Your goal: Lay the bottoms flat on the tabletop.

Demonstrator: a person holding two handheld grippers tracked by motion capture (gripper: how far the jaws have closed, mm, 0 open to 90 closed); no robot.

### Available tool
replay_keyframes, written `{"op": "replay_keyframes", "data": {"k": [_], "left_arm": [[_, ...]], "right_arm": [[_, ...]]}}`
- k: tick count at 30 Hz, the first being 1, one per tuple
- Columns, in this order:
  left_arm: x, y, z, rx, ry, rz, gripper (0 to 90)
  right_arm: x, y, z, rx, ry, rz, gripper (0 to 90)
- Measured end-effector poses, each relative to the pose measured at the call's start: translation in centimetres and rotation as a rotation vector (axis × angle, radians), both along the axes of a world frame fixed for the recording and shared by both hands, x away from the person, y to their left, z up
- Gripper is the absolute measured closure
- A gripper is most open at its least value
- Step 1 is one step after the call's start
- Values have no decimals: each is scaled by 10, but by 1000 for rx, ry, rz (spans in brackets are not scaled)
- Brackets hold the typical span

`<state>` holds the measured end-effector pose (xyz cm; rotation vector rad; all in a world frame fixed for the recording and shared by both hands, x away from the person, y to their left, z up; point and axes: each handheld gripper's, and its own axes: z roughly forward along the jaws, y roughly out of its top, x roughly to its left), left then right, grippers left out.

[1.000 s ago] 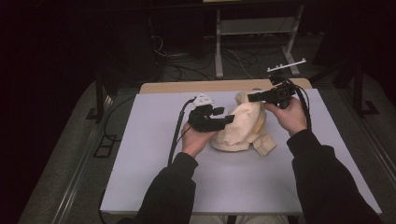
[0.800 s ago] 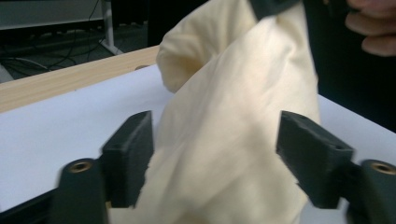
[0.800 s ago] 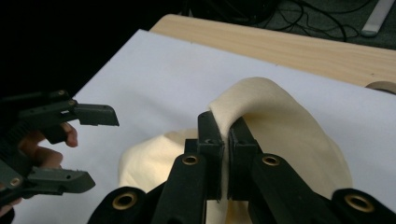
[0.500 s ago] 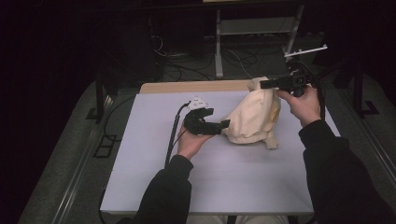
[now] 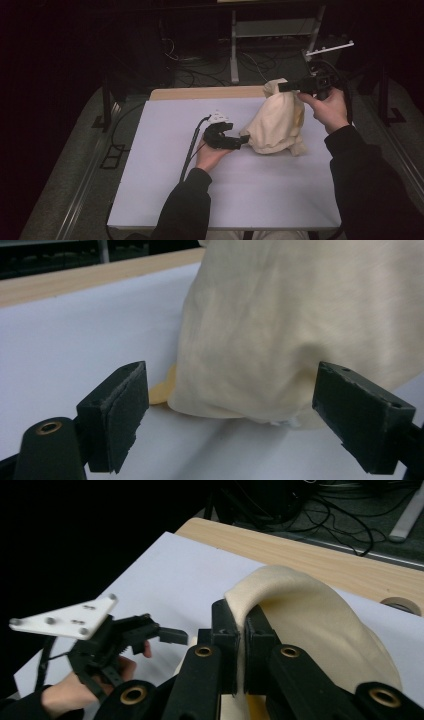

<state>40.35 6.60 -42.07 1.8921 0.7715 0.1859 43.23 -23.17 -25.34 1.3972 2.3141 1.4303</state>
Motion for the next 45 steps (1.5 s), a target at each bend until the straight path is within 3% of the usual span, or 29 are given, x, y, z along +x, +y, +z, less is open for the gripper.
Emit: {"op": "replay_keyframes", "data": {"k": [6,9,14,16,20,24,32,37,41,45], "left_arm": [[0,-12,-3,13,7,-23,258],[0,-19,-2,31,-15,-31,407],[0,-23,2,58,-26,-60,761],[-1,-22,5,54,-23,-71,843],[-1,-11,13,25,-6,-95,862],[-2,4,30,-11,-2,-107,866],[-19,18,80,7,-64,-175,870],[-30,12,93,15,-77,-241,870],[-37,5,97,10,-78,-282,870],[-39,1,98,2,-58,-295,871]], "right_arm": [[-1,5,0,24,11,21,855],[-1,8,-1,24,13,30,855],[0,10,-3,28,18,33,855],[0,9,-3,29,22,21,855],[2,2,-3,30,22,-1,855],[3,-7,-4,38,27,-28,855],[13,-9,-13,34,53,-83,849],[23,2,-33,37,80,-92,839],[29,15,-57,-8,82,-81,811],[32,15,-77,39,100,-60,718]]}}
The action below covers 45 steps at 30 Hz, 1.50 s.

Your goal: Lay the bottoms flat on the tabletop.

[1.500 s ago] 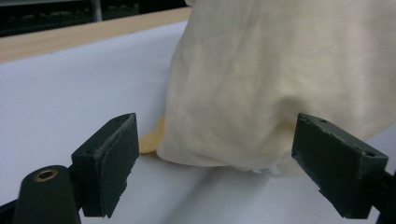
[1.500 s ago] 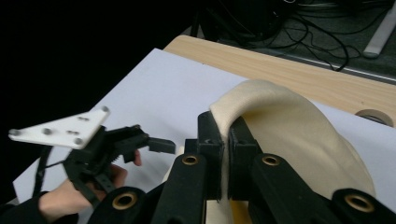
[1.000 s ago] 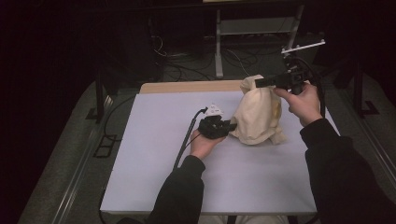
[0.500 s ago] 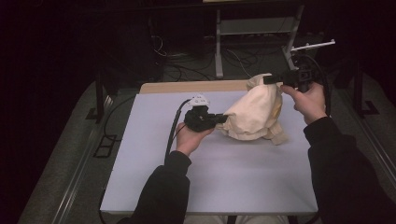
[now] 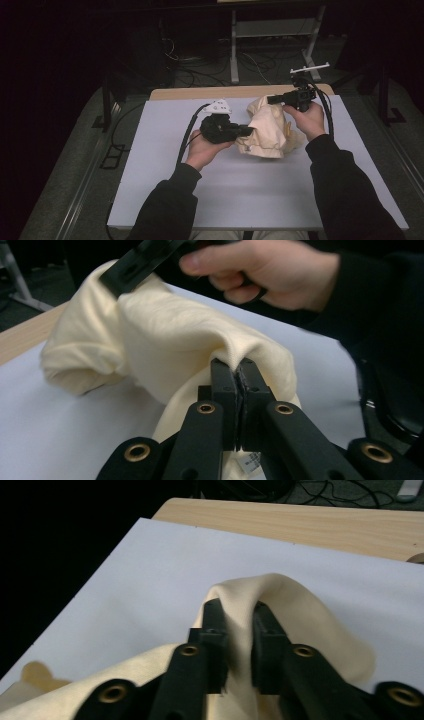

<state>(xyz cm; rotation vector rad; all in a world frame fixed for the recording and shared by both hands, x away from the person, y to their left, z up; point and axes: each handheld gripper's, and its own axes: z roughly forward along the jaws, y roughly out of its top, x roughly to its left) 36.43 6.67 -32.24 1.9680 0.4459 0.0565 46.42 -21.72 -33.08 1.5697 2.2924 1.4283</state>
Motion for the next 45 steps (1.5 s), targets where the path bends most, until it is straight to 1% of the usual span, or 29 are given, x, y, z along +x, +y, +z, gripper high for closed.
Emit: {"op": "replay_keyframes", "data": {"k": [2,3,5,7,10,13,16,18,20,22,25,30,33,36,37,39,41,45], "left_arm": [[1,1,1,0,8,17,871],[2,2,1,-8,14,29,871],[5,6,1,-18,28,52,871],[9,9,0,-28,43,82,871],[14,11,-1,-46,67,119,870],[19,12,-3,-67,89,147,871],[23,12,-6,-69,101,175,870],[27,14,-8,-73,114,200,870],[31,16,-10,-64,118,222,870],[34,19,-12,-60,126,237,870],[37,24,-15,-78,143,255,870],[38,34,-16,-81,151,281,870],[41,41,-18,-90,161,298,870],[42,48,-20,-100,170,320,870],[42,51,-21,-101,171,326,870],[43,57,-22,-112,185,337,870],[43,62,-24,-107,187,350,870],[44,72,-28,-118,201,372,869]], "right_arm": [[-3,-4,-3,24,-18,2,617],[-5,-6,-3,41,-24,7,570],[-12,-12,-3,88,-38,38,477],[-21,-17,-2,112,-55,59,429],[-34,-24,-1,99,-78,88,361],[-45,-29,-2,110,-78,123,275],[-54,-30,-4,100,-91,163,189],[-61,-29,-5,86,-101,176,142],[-67,-27,-6,69,-130,181,136],[-73,-25,-8,71,-148,188,134],[-75,-20,-14,67,-155,201,134],[-71,-7,-27,47,-124,224,135],[-69,2,-36,31,-109,232,135],[-65,9,-47,1,-97,245,142],[-64,11,-52,-3,-89,245,144],[-61,13,-60,-8,-70,236,153],[-57,14,-69,-7,-58,225,182],[-50,16,-83,1,-23,215,306]]}}
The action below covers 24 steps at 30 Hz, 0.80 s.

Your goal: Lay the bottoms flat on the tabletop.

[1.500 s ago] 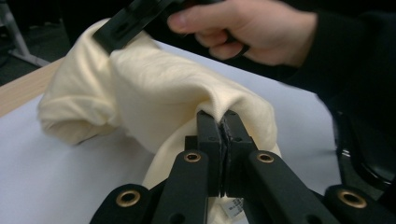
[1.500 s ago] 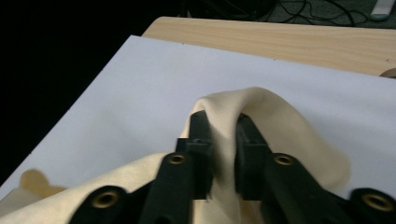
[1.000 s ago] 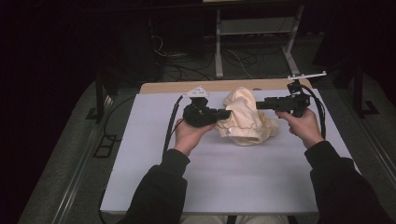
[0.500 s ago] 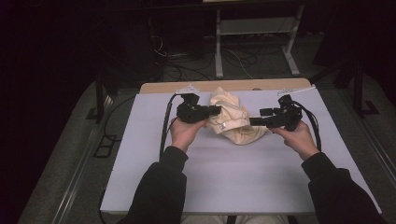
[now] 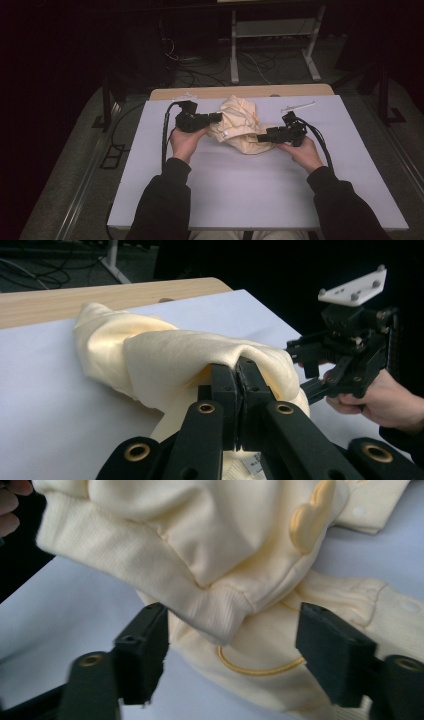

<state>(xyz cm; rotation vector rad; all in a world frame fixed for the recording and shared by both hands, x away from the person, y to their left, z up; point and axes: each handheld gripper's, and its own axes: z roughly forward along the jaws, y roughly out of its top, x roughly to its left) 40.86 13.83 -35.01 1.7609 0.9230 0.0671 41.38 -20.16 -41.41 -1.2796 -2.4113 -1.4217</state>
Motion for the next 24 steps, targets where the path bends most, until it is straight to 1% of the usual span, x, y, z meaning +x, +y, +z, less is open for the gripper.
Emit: {"op": "replay_keyframes", "data": {"k": [1,4,6,9,10,12,14,15,18,20,22,24], "left_arm": [[0,2,-1,1,4,4,870],[1,6,-5,-11,14,17,870],[2,7,-7,-17,19,22,869],[3,9,-11,-20,29,32,869],[3,10,-12,-17,31,30,870],[4,10,-14,-14,36,32,869],[4,10,-15,-18,35,30,870],[4,11,-16,-18,35,33,869],[4,14,-16,-15,35,41,869],[5,16,-16,-16,38,48,869],[6,18,-17,-12,41,50,868],[6,19,-17,-15,50,46,865]], "right_arm": [[0,2,-2,-1,5,1,349],[2,8,-9,-50,12,9,420],[4,12,-12,-48,12,15,486],[7,17,-14,-39,3,7,612],[7,18,-14,-44,4,3,643],[10,21,-14,-52,6,-3,735],[12,23,-13,-57,-1,-5,811],[12,23,-12,-61,-13,-3,844],[12,23,-5,-63,-25,7,860],[13,22,2,-60,-24,18,864],[16,20,12,-46,-21,27,866],[19,18,22,-20,-17,18,867]]}}
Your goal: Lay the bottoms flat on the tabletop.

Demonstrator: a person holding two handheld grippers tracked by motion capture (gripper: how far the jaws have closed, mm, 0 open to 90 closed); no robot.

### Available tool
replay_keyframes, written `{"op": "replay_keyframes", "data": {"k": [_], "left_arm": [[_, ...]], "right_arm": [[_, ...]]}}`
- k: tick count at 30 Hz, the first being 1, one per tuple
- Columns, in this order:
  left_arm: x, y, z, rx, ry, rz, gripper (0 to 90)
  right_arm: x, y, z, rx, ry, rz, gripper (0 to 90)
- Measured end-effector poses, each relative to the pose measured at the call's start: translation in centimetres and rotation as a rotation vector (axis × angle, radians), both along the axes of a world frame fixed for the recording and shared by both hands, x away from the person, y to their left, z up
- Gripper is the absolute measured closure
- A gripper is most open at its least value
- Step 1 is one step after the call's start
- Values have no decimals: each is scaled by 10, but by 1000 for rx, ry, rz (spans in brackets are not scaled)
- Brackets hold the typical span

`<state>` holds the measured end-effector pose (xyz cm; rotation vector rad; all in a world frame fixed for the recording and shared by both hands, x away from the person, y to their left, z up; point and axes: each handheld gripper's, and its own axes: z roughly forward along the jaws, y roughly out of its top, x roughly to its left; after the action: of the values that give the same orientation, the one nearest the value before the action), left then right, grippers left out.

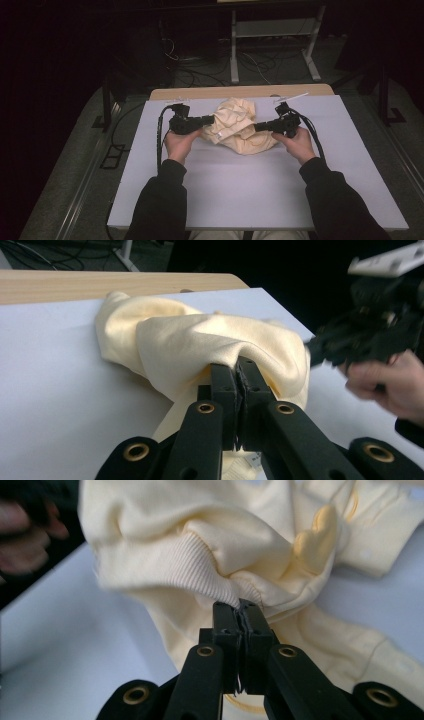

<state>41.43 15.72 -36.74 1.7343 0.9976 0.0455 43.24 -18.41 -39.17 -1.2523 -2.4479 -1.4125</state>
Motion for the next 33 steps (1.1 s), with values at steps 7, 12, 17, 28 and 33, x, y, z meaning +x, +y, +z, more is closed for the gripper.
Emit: {"op": "replay_keyframes", "data": {"k": [7,12,17,28,33], "left_arm": [[0,3,-1,16,4,-1,860],[0,8,-4,41,1,9,855],[-3,20,-12,43,13,40,821],[-17,52,-29,1,-8,89,518],[-26,55,-27,-9,-67,80,436]], "right_arm": [[12,-1,31,56,-9,-48,869],[25,12,46,49,-13,-66,869],[38,37,61,36,-24,-60,869],[60,100,72,-21,-16,-41,869],[65,120,69,-35,-5,-43,869]]}}
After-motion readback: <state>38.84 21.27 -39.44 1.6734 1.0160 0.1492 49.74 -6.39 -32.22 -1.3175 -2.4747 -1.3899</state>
